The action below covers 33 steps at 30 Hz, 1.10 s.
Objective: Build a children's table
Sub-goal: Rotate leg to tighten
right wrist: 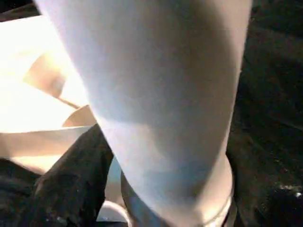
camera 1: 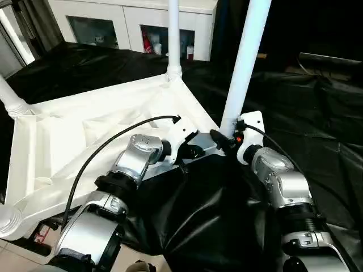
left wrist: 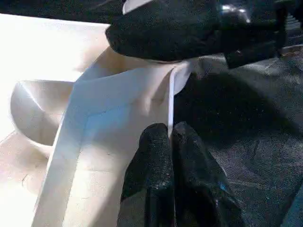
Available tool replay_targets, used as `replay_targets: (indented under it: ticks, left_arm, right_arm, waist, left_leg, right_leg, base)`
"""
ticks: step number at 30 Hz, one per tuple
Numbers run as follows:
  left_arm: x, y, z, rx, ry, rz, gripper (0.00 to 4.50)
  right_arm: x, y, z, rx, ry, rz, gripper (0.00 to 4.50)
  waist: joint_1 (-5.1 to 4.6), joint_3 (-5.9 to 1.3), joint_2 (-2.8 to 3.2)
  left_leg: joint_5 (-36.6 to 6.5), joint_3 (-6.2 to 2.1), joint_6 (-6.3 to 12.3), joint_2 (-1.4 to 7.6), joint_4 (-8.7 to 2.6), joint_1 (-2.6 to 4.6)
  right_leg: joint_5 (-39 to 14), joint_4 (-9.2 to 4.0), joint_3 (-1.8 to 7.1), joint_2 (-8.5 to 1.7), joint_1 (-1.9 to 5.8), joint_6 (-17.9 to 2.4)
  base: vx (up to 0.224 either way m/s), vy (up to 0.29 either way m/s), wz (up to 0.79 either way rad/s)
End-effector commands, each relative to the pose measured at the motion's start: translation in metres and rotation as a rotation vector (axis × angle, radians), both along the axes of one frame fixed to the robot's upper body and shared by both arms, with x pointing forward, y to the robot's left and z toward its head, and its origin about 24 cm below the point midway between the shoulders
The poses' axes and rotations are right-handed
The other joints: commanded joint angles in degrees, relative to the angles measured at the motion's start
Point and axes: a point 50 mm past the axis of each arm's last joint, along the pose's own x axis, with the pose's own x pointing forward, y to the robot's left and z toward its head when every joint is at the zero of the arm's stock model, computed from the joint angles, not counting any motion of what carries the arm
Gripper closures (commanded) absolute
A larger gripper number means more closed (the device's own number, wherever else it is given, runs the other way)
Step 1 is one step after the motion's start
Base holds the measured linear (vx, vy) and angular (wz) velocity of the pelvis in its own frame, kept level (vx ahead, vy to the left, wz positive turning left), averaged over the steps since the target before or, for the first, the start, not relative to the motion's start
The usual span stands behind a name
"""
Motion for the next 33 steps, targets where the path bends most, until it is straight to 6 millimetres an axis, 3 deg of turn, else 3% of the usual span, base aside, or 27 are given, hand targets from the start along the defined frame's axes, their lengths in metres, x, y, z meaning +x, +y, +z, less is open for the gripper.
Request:
replay_targets:
  ticks: [1,5,8,11,14,18,19,22,26,30,33]
  left_arm:
    - [-0.005,-0.023,0.018,-0.077,-0.064,-0.142,4.5]
    - [-0.011,-0.016,0.017,-0.072,-0.052,-0.224,4.5]
    - [-0.018,-0.01,0.016,-0.075,-0.036,-0.305,4.5]
    - [-0.026,-0.001,0.016,-0.08,-0.009,-0.405,4.5]
    - [-0.03,0.006,0.014,-0.067,0.016,-0.452,4.5]
    - [-0.033,0.011,0.013,-0.053,0.035,-0.474,4.5]
    - [-0.033,0.012,0.013,-0.051,0.037,-0.476,4.5]
    - [-0.034,0.013,0.013,-0.049,0.036,-0.473,4.5]
    - [-0.032,0.013,0.013,-0.042,0.027,-0.451,4.5]
    - [-0.024,0.007,0.013,-0.049,0.007,-0.355,4.5]
    - [-0.015,0.0,0.015,-0.059,-0.015,-0.256,4.5]
  right_arm:
    - [-0.021,0.043,-0.003,0.052,0.029,0.383,0.71]
    - [-0.03,0.03,0.001,-0.008,0.015,0.536,0.71]
    - [-0.038,0.018,0.004,-0.039,0.026,0.637,0.71]
    - [-0.045,0.007,0.007,-0.062,0.045,0.733,0.71]
    - [-0.049,0.003,0.008,-0.068,0.056,0.787,0.85]
    - [-0.051,0.004,0.009,-0.066,0.065,0.815,1.04]
    - [-0.052,0.004,0.008,-0.067,0.068,0.821,1.3]
    - [-0.056,0.009,0.006,-0.053,0.083,0.85,1.45]
    - [-0.058,0.012,0.005,-0.045,0.087,0.855,1.76]
    - [-0.052,0.02,-0.003,-0.014,0.082,0.732,1.83]
    - [-0.036,0.025,-0.01,-0.004,0.083,0.515,1.83]
  waist:
    - [0.19,-4.69,-0.71]
    - [0.18,-4.68,-0.74]
    - [0.44,-4.52,-0.75]
    - [0.64,-4.47,-0.74]
    - [0.89,-4.42,-0.62]
    - [1.5,-4.42,-0.59]
    - [1.54,-4.43,-0.56]
    - [1.57,-4.45,-0.64]
    - [1.55,-4.45,-0.65]
    - [1.27,-4.15,-0.73]
    - [0.95,-4.0,-0.6]
  left_leg:
    - [-7.89,-0.48,5.32,1.88,-3.45,0.3]
    - [-7.86,-0.49,5.87,2.07,-3.4,0.25]
    - [-9.35,-0.47,5.56,2.16,-3.42,0.37]
    - [-9.65,-0.48,5.6,2.4,-3.48,0.46]
    - [-9.85,-0.44,5.85,2.57,-3.49,0.45]
    - [-10.09,-0.48,4.84,2.57,-3.6,0.66]
    - [-10.08,-0.49,4.61,2.58,-3.6,0.68]
    - [-9.82,-0.51,4.41,2.48,-3.61,0.6]
    - [-9.43,-0.51,4.54,2.44,-3.59,0.51]
    - [-11.31,-0.6,3.48,2.26,-3.77,0.56]
    - [-12.98,-0.76,1.99,2.09,-3.92,0.84]
  right_leg:
    - [-10.55,-4.07,3.15,-4.22,3.66,-12.91]
    - [-10.21,-3.93,3.1,-4.19,3.66,-13.39]
    - [-13.89,-4.33,3.06,-4.28,3.55,-12.74]
    - [-14.1,-4.22,3.07,-4.16,3.44,-12.84]
    - [-13.42,-4.1,3.13,-4.18,3.18,-13.25]
    - [-15.18,-4.22,3.17,-4.29,3.09,-12.86]
    - [-14.8,-4.17,3.16,-4.24,3.02,-12.92]
    - [-14.43,-4.15,3.17,-4.28,3.13,-12.78]
    - [-14.11,-4.11,3.13,-4.25,3.14,-12.72]
    - [-18.27,-4.61,3.07,-4.33,3.01,-11.45]
    - [-22.55,-5.13,2.98,-4.36,2.8,-10.03]
  base:
    - [0.0,0.0,0.0]
    - [0.0,0.0,0.0]
    - [0.0,0.0,0.0]
    - [0.0,0.0,0.0]
    - [0.0,0.0,0.0]
    - [0.0,0.0,0.0]
    - [0.0,0.0,0.0]
    - [0.0,0.0,0.0]
    - [0.0,0.0,0.0]
    - [0.0,0.0,0.0]
    - [0.0,0.0,0.0]
